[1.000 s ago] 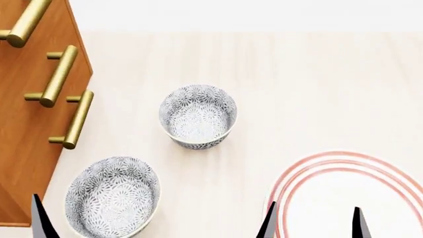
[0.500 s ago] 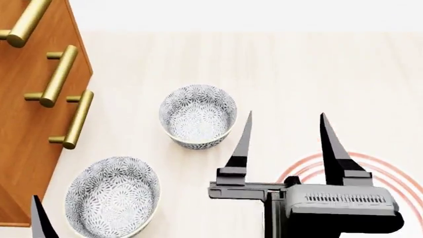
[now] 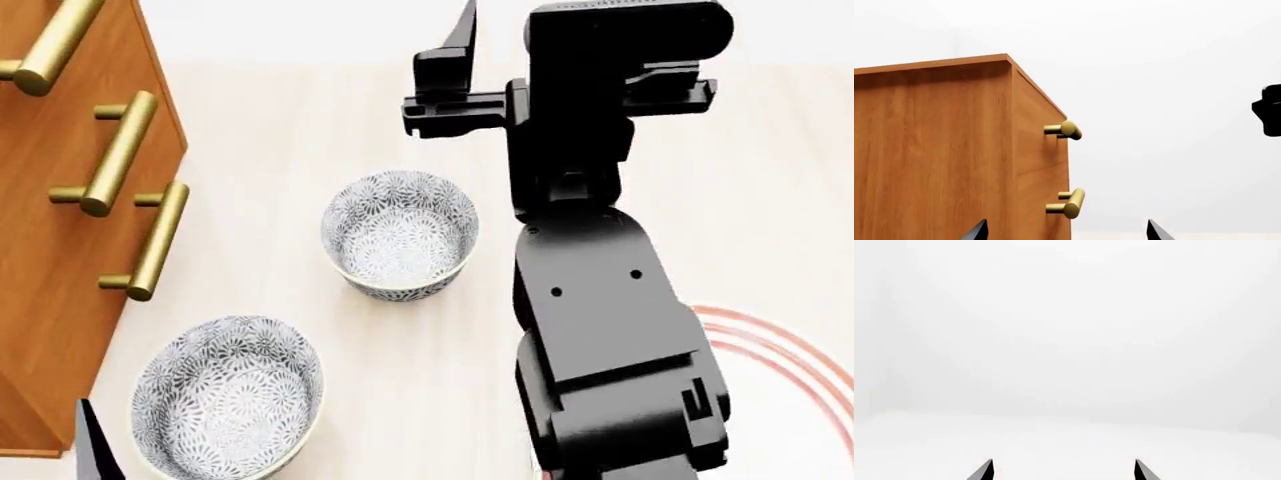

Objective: Pick up the bowl and put it in the front on the plate.

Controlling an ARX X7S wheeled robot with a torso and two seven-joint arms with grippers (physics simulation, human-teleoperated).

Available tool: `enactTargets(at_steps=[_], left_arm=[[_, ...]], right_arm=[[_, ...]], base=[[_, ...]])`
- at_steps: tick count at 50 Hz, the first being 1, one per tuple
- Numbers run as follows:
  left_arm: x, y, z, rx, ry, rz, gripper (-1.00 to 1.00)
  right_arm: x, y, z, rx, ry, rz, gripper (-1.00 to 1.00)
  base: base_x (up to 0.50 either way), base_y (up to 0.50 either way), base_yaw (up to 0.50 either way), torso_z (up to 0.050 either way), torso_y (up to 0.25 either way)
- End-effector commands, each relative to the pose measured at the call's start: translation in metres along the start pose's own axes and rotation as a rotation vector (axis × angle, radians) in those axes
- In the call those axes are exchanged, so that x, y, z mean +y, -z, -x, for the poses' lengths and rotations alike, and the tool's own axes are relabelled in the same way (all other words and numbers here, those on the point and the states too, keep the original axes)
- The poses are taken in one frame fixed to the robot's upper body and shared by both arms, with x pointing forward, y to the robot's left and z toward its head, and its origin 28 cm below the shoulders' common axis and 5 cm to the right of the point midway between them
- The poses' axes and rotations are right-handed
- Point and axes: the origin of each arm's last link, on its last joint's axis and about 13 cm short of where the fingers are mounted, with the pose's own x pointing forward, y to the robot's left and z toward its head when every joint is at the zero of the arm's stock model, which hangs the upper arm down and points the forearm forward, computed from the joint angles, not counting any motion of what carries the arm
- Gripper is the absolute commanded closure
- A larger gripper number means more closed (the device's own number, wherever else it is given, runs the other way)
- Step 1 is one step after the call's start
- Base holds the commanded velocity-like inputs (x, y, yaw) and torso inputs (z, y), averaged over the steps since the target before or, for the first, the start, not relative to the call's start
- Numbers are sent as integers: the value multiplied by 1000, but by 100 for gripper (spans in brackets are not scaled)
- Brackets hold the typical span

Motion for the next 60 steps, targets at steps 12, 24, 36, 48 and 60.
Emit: enactTargets(at_steps=[12,24,36,48,60], left_arm=[[0,3,0,20,-1,-14,-100],[0,4,1,28,0,-13,-100],[-1,5,1,42,4,-11,-100],[-1,5,2,48,9,-10,-100],[-1,6,1,55,7,-8,-100]], right_arm=[[15,-5,-56,365,48,-276,-100],[23,21,-52,434,76,-288,-100],[22,39,-43,484,69,-194,-100],[22,52,-34,543,71,-219,-100],[29,43,-27,588,67,-336,-100]], base=[[0,0,0,0,0],[0,0,0,0,0],[0,0,0,0,0],[0,0,0,0,0],[0,0,0,0,0]])
